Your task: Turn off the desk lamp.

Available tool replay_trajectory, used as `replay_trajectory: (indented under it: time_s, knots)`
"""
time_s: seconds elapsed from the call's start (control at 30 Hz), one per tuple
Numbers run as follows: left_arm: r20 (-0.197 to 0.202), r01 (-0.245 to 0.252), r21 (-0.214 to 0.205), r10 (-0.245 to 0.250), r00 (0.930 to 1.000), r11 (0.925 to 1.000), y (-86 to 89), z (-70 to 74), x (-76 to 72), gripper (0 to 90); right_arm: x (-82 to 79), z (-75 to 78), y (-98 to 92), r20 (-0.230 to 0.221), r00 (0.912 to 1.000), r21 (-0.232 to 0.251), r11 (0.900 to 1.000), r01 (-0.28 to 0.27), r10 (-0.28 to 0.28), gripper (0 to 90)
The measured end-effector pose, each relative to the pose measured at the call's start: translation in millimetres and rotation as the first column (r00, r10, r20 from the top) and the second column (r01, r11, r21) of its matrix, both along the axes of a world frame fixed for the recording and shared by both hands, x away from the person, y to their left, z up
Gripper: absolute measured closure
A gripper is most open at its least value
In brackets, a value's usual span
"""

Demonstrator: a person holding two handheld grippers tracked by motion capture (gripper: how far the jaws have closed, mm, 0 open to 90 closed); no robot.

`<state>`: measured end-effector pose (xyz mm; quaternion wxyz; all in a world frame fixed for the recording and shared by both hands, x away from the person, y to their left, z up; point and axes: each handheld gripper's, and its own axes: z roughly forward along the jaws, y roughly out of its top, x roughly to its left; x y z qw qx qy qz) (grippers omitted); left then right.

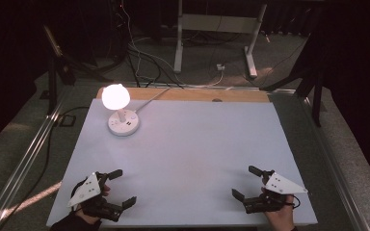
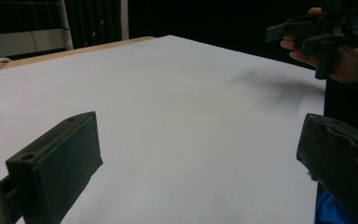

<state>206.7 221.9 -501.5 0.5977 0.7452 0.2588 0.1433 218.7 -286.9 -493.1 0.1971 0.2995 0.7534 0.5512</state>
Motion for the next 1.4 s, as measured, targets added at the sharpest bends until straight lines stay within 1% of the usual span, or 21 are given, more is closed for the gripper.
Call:
replay_trajectory:
  time_s: [0.13,0.3,0.33,0.37,0.4,0.43,0.47,0.5,0.63,0.73,0.9,1.03,1.13,1.2,1.23,1.3,1.33,1.4]
  knots:
    - [-0.003,0.005,0.005,-0.005,1.0000,1.0000,-0.9,-0.6,0.3,0.4,0.3,-1.2,2.1,-0.012,0.9998,-0.006,0.9998,-0.017,0.017,0.0]
    - [-0.004,0.011,0.011,-0.011,0.9999,0.9999,-1.2,-0.6,-0.4,0.4,0.4,-0.8,2.8,-0.008,0.9996,-0.007,0.9996,-0.028,0.028,0.0]
    - [-0.003,0.010,0.013,-0.010,0.9999,0.9999,-1.4,-0.6,-0.5,0.4,0.3,-0.7,3.0,-0.005,0.9995,-0.010,0.9995,-0.030,0.030,0.0]
    - [-0.002,0.011,0.013,-0.011,0.9999,0.9999,-1.6,-0.7,-0.6,0.4,-0.6,-0.4,3.5,0.008,0.9993,-0.009,0.9993,-0.036,0.036,0.0]
    - [-0.004,0.013,0.012,-0.013,0.9999,0.9998,-1.9,-0.8,-0.5,0.4,-0.6,-0.4,3.5,0.008,0.9993,-0.009,0.9993,-0.036,0.036,0.0]
    - [-0.004,0.015,0.014,-0.015,0.9999,0.9998,-2.2,-1.0,-0.4,0.4,-1.7,0.3,4.4,0.024,0.9989,-0.011,0.9991,-0.040,0.041,0.0]
    - [-0.005,0.017,0.017,-0.017,0.9998,0.9997,-2.5,-1.0,-0.5,0.4,-1.7,0.3,4.4,0.024,0.9989,-0.011,0.9991,-0.040,0.041,0.0]
    - [-0.006,0.018,0.017,-0.018,0.9998,0.9997,-2.9,-1.1,-0.6,0.4,-2.7,0.9,5.0,0.039,0.9983,-0.010,0.9990,-0.043,0.044,0.0]
    - [-0.007,0.018,0.015,-0.018,0.9998,0.9997,-2.8,-1.0,-0.4,0.4,-2.4,0.5,4.8,0.044,0.9979,-0.008,0.9988,-0.048,0.049,0.0]
    - [-0.007,0.015,0.016,-0.015,0.9999,0.9998,-2.4,-1.0,0.1,0.4,-1.7,-0.4,4.7,0.038,0.9979,-0.005,0.9986,-0.052,0.053,0.0]
    - [-0.016,0.016,0.009,-0.016,0.9997,0.9998,-2.7,-1.1,1.5,0.4,-1.7,-0.6,5.8,0.045,0.9973,-0.011,0.9983,-0.057,0.058,0.0]
    - [-0.012,0.014,0.009,-0.014,0.9998,0.9999,-3.5,-0.2,1.1,0.4,-2.3,0.1,5.8,0.047,0.9976,-0.013,0.9987,-0.050,0.050,0.0]
    - [-0.010,0.030,0.020,-0.030,0.9995,0.9993,-4.3,2.0,1.0,0.4,-2.5,0.4,6.1,0.045,0.9980,-0.013,0.9990,-0.044,0.044,0.0]
    - [-0.014,0.037,0.013,-0.037,0.9992,0.9992,-4.7,4.3,1.2,0.4,-2.2,0.0,6.5,0.039,0.9984,-0.014,0.9991,-0.040,0.041,0.0]
    - [-0.011,0.039,0.023,-0.039,0.9992,0.9990,-4.8,5.6,1.4,0.4,-2.3,-0.1,6.7,0.037,0.9984,-0.006,0.9991,-0.042,0.042,0.0]
    - [-0.017,0.045,0.024,-0.045,0.9989,0.9987,-5.4,7.8,1.8,0.4,-2.0,0.0,7.4,0.034,0.9985,-0.004,0.9991,-0.041,0.042,0.0]
    - [-0.025,0.046,0.023,-0.046,0.9986,0.9987,-5.7,8.8,2.1,0.4,-1.9,0.0,7.7,0.029,0.9986,0.002,0.9991,-0.043,0.043,0.0]
    - [-0.039,0.058,0.031,-0.057,0.9976,0.9978,-5.8,10.4,3.5,0.4,-2.0,0.7,8.2,0.024,0.9988,0.000,0.9991,-0.043,0.043,0.0]
